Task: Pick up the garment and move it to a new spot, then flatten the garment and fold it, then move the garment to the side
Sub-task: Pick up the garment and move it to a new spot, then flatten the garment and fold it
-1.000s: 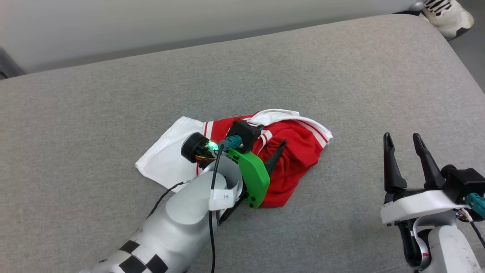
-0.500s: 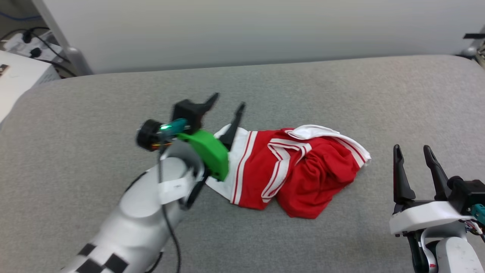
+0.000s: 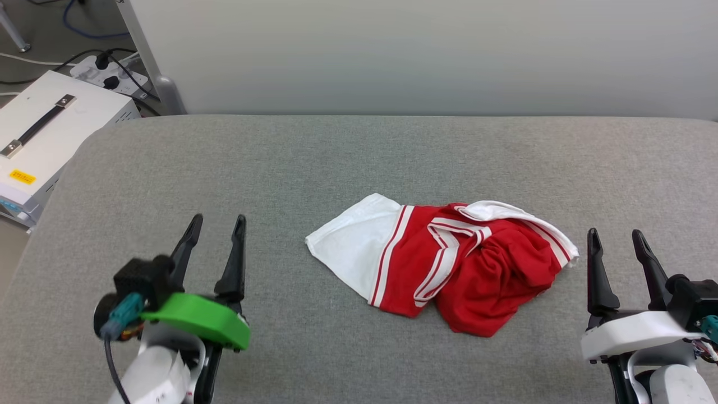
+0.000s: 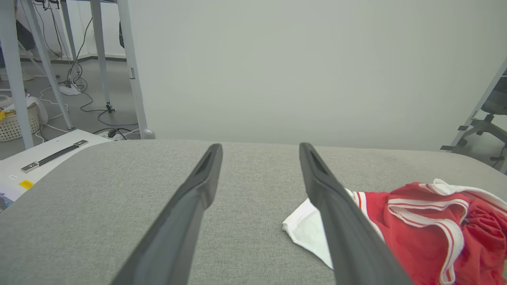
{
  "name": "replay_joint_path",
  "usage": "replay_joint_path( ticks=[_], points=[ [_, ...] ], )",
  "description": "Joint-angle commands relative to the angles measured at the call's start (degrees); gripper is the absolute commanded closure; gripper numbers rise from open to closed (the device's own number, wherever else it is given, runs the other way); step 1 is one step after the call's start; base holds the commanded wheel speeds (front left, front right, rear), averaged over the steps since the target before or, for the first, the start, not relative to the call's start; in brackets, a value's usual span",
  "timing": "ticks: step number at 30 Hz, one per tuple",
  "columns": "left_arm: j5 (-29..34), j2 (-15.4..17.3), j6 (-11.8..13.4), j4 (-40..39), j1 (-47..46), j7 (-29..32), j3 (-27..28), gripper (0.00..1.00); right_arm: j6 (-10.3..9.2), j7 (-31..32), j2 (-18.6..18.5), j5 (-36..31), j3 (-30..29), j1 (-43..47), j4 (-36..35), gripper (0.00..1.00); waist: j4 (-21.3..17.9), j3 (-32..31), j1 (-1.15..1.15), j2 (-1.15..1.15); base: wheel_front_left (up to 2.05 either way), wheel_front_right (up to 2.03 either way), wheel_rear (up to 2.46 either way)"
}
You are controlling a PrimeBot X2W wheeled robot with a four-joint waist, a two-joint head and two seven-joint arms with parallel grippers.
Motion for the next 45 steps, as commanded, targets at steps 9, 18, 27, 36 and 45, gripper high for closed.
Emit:
replay_joint_path(
  ticks=[9, 18, 27, 36, 45],
  points=[
    [7.5, -6.3, -4.1, -3.4, 7.5, -0.3, 7.5, 0.00, -0.04, 0.3, -0.1, -1.8, -0.4, 0.9, 3.1, 0.00, 0.6, 1.0, 0.00, 0.65, 0.00, 0.00, 0.00],
    [10.0, -9.2, -6.7, -0.8, 7.0, -0.3, 10.9, 0.00, -0.04, 19.9, -2.5, -3.7, 0.6, -4.7, 4.7, 0.00, 1.5, 3.5, 0.00, 0.65, 0.00, 0.00, 0.00],
    [11.5, -10.8, -7.6, -0.9, 4.2, -0.3, 10.8, 0.00, -0.04, 41.8, -9.3, 0.3, 3.6, -11.3, 2.0, 0.00, 4.2, 8.4, 0.00, 0.65, 0.00, 0.00, 0.00],
    [12.1, -11.1, -7.7, -1.7, 2.3, -0.3, 8.4, 0.00, -0.04, 48.9, -10.7, 0.3, 4.6, -14.1, 4.9, 0.54, 6.3, 11.8, 0.00, 0.65, 0.00, 0.00, 0.00],
    [11.9, -10.2, -7.7, -1.1, 2.2, -0.3, 8.7, 0.00, -0.04, 40.9, -9.9, -0.6, -0.2, -14.5, 5.9, 1.00, 4.9, 10.6, 0.00, 0.65, 0.00, 0.00, 0.00]
  ],
)
